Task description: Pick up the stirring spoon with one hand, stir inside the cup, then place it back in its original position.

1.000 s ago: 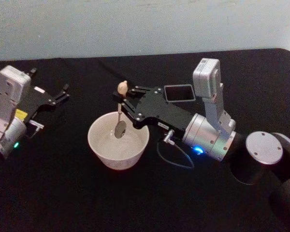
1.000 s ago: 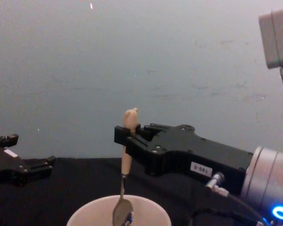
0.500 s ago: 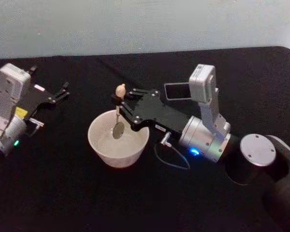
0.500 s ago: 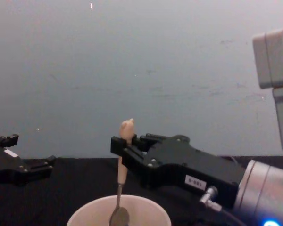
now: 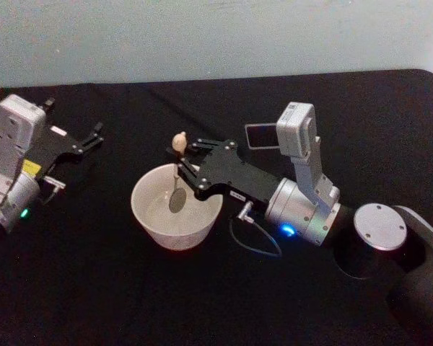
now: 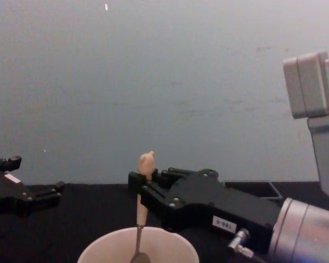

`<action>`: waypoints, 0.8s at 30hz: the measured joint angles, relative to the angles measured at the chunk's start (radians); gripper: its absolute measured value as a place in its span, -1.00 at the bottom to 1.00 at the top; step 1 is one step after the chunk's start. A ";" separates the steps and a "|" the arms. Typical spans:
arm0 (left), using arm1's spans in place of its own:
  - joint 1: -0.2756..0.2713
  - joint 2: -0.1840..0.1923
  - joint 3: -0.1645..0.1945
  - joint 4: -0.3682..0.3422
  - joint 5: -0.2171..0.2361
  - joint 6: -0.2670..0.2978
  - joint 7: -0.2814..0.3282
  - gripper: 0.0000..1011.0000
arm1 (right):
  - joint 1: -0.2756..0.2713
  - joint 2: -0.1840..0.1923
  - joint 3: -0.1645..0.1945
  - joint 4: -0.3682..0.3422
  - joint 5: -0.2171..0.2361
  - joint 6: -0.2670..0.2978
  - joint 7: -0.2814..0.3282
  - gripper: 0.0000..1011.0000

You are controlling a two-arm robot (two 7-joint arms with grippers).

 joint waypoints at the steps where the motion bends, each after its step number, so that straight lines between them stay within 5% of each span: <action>1: 0.000 0.000 0.000 0.000 0.000 0.000 0.000 0.98 | 0.000 0.000 0.000 0.001 0.000 0.000 0.000 -0.67; 24: 0.000 0.000 0.000 0.000 0.000 0.000 0.000 0.98 | -0.007 0.000 -0.004 0.006 -0.015 0.010 0.003 -0.67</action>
